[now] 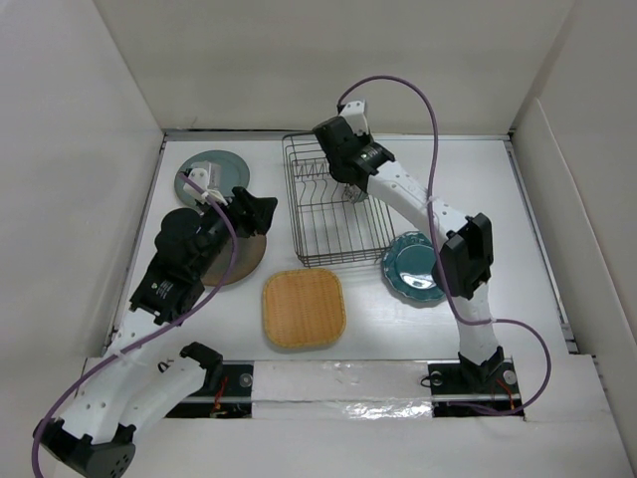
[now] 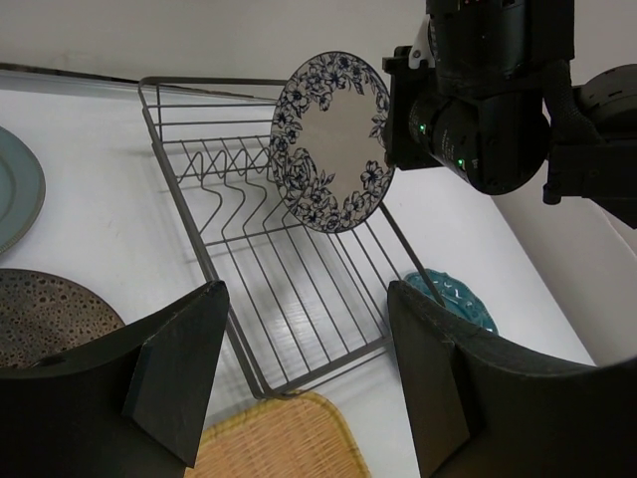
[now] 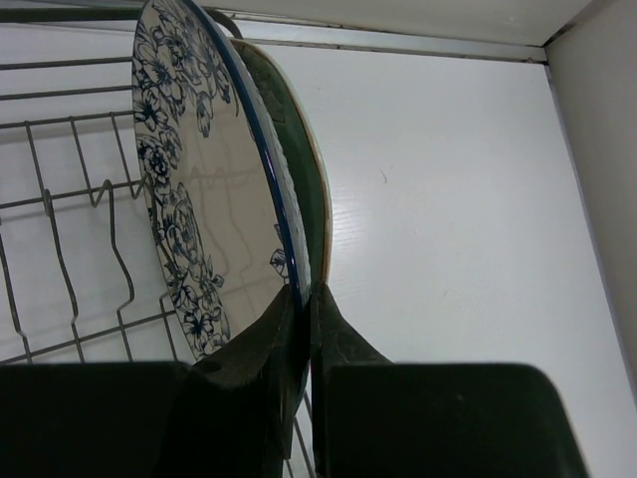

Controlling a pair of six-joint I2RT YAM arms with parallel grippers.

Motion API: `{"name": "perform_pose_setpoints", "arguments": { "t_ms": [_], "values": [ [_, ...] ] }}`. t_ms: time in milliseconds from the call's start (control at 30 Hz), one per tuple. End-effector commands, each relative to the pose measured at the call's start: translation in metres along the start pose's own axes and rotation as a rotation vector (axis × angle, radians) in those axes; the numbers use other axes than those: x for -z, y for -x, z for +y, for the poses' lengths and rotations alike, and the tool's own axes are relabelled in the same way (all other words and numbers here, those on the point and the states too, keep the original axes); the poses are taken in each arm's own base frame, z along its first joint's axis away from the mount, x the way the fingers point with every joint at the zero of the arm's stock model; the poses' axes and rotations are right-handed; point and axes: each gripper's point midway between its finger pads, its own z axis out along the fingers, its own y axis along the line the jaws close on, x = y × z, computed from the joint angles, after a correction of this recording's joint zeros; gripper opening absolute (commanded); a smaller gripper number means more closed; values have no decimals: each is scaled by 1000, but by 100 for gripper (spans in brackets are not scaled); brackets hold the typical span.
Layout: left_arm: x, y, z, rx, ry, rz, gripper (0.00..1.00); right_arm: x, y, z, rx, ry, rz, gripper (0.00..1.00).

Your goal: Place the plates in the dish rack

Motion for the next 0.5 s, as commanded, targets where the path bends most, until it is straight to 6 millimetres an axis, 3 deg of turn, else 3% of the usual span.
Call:
{"name": "perform_pose_setpoints", "arguments": {
  "t_ms": [0,133,333,367,467],
  "values": [
    [-1,8,-8,-4,-40,-35,62,5,23,-6,-103,-58,-76,0],
    [-1,8,-8,-4,-38,-35,64,15,32,0,-129,-34,-102,10],
    [-4,4,-6,-4,-32,-22,64,27,53,1,-154,5,-125,36],
    [-5,2,-6,-4,-32,-15,64,28,55,4,-161,27,-122,46],
    [-5,2,-9,-4,-44,-9,64,31,70,-7,-218,80,-121,57]
  ]
}}
